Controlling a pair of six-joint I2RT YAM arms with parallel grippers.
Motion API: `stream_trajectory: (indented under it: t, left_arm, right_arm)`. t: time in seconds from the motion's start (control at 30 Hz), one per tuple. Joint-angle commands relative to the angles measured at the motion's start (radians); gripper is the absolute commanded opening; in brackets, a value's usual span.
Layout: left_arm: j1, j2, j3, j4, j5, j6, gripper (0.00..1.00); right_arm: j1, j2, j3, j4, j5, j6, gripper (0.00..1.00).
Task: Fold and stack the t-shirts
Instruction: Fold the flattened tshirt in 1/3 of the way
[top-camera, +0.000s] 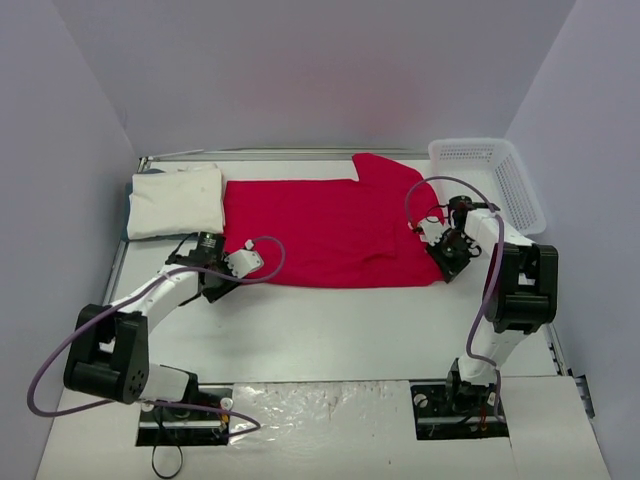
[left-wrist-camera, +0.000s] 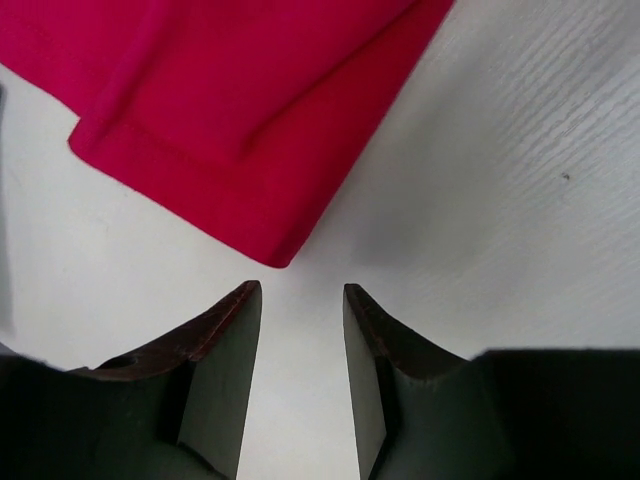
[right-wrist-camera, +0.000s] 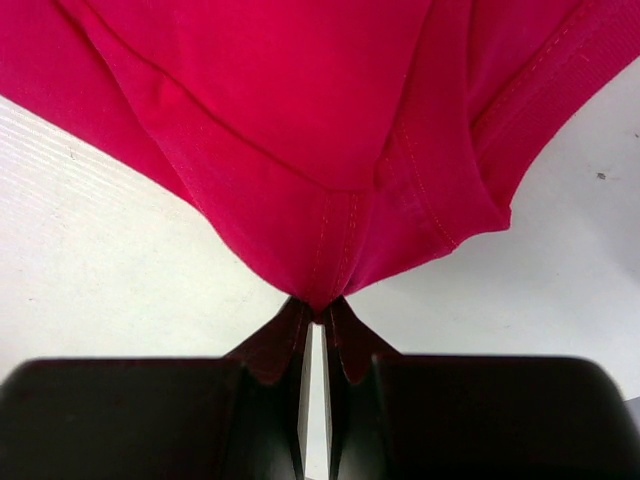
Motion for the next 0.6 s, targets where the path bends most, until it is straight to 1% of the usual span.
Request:
stream_trajectory:
  t: [0.0,0.3,0.57]
  left_arm:
    - [-0.009,0.028,0.033,0.024,0.033,0.002,0.37]
    - [-0.017,0.106,0.042,0.076,0.022,-0.006,0.37]
    - [-0.017,0.109,0.033,0.115,0.002,-0.01,0.39]
  right_arm:
    - [-0.009,0.006,0.031,-0.058,-0.023,0.008,0.0]
    - [-0.009,0.001,0.028,-0.06,-0.018,0.012,0.0]
    - [-0.009,0.013,0.021,-0.058,-0.023,0.008,0.0]
